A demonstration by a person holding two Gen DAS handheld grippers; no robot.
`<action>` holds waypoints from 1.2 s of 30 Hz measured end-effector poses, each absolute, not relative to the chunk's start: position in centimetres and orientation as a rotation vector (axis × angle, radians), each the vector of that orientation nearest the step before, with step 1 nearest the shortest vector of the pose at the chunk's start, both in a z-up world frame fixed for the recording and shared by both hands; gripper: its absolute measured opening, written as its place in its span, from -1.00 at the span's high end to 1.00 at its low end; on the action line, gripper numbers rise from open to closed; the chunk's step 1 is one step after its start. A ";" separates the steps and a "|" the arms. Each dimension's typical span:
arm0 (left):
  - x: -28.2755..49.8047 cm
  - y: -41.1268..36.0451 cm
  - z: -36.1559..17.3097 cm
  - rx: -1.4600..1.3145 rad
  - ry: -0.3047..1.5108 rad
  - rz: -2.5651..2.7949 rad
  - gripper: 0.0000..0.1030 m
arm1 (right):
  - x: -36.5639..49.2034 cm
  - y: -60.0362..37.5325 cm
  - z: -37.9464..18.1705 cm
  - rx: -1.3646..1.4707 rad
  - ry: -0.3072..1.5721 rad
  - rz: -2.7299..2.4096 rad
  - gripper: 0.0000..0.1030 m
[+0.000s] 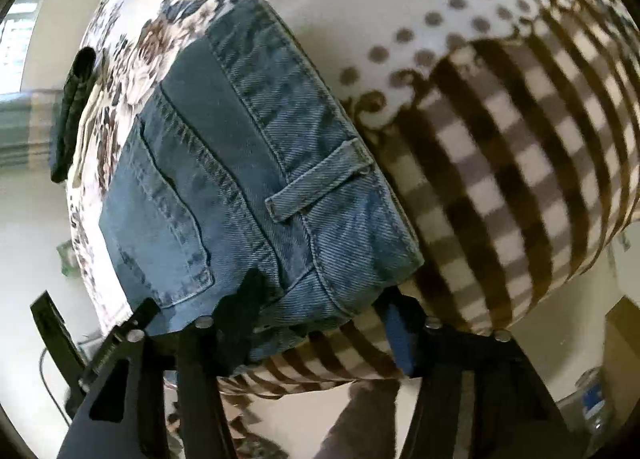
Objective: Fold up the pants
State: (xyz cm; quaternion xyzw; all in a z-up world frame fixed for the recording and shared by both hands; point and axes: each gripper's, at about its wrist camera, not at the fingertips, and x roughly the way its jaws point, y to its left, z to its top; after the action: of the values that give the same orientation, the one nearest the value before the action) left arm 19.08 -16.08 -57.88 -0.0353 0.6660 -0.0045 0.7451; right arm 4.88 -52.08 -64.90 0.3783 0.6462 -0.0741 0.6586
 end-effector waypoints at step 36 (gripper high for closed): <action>20.3 -9.7 -63.2 -0.770 1.501 -0.258 -0.84 | 7.2 -49.9 -71.5 1.269 1.234 0.113 -0.91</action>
State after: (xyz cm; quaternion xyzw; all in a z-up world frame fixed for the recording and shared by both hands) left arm 20.34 -9.74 -63.19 -0.3398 0.6627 -0.1139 0.6576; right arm 7.16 -49.94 -71.51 0.5546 0.5391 0.0496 0.6319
